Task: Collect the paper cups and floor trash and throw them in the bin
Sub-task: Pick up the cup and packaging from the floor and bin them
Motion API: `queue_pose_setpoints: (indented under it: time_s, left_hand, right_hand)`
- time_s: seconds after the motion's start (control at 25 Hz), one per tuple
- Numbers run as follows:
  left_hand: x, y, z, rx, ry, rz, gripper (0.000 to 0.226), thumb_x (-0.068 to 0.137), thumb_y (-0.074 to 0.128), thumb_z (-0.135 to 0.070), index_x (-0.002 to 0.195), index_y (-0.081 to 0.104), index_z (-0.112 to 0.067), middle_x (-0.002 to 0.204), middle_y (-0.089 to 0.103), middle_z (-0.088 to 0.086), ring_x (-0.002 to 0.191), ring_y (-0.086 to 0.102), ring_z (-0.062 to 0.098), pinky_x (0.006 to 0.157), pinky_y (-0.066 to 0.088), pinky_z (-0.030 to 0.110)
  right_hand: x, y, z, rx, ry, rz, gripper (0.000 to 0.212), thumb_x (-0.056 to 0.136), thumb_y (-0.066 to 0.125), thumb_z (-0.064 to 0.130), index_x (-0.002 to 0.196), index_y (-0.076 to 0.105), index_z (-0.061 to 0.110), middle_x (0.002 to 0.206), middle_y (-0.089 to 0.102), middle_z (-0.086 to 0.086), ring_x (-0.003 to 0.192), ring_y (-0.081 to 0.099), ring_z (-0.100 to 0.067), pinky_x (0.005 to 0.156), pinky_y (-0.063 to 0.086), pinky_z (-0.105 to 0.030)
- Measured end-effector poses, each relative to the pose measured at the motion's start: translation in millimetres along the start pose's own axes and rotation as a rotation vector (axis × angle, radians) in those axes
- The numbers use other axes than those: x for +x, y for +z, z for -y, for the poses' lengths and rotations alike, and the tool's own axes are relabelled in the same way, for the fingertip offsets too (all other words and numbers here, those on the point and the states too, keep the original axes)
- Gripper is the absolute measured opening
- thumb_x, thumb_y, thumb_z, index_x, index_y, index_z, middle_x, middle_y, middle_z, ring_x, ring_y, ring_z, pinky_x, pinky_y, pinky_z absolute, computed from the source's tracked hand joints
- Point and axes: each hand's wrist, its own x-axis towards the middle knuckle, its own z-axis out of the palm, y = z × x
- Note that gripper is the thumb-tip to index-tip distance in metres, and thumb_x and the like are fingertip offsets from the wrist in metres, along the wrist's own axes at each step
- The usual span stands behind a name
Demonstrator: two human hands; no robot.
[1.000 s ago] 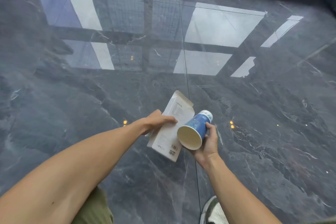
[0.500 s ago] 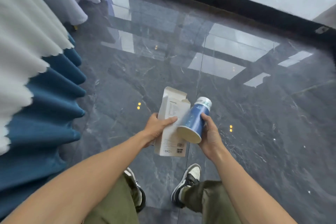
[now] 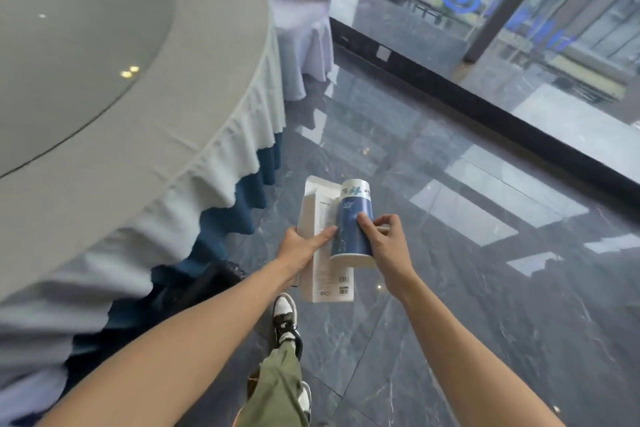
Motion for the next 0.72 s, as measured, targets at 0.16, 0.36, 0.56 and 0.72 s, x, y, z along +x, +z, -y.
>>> queue_pose_setpoints:
  time_s: [0.16,0.36,0.56,0.72]
  left_hand:
    - [-83,-65,24,-0.064,-0.005,-0.089,0.085,0.061,0.089,-0.064,0.126,0.059,-0.017,0.113,0.074,0.002,0.099,0.072,0.022,0.088,0.058,0.041]
    - [-147,-153,65,-0.18,-0.068,-0.228,0.087,0.053,0.09,-0.069,0.117,0.062,-0.016,0.104,0.076,0.001,0.092,0.074,0.021,0.078,0.06,0.038]
    - [-159,-237,116,-0.244,-0.136,-0.304,0.108,0.036,0.089,-0.079,0.121,0.064,-0.016,0.107,0.078,0.004,0.093,0.077,0.024,0.086,0.063,0.048]
    - [-156,-297,155,-0.272,-0.216,-0.29,0.091,0.051,0.091,-0.069,0.118,0.066,-0.014,0.102,0.078,0.005,0.088,0.077,0.024,0.078,0.064,0.042]
  right_hand:
    - [-78,53,-3,-0.122,-0.131,0.045,0.052,0.083,0.07,0.064,0.108,0.051,0.022,0.111,0.062,-0.015,0.09,0.071,-0.024,0.071,0.061,-0.039]
    - [-150,128,-14,-0.163,-0.173,0.233,0.033,0.09,0.069,0.052,0.104,0.056,0.025,0.106,0.063,-0.026,0.081,0.068,-0.021,0.068,0.056,-0.035]
    - [-200,196,-24,-0.222,-0.09,0.486,0.06,0.079,0.071,0.035,0.133,0.05,0.024,0.119,0.059,-0.007,0.093,0.066,-0.01,0.068,0.051,-0.017]
    - [-222,258,-52,-0.309,-0.045,0.547,0.08,0.071,0.069,0.025,0.147,0.044,0.025,0.133,0.051,-0.005,0.111,0.06,-0.01,0.076,0.054,-0.019]
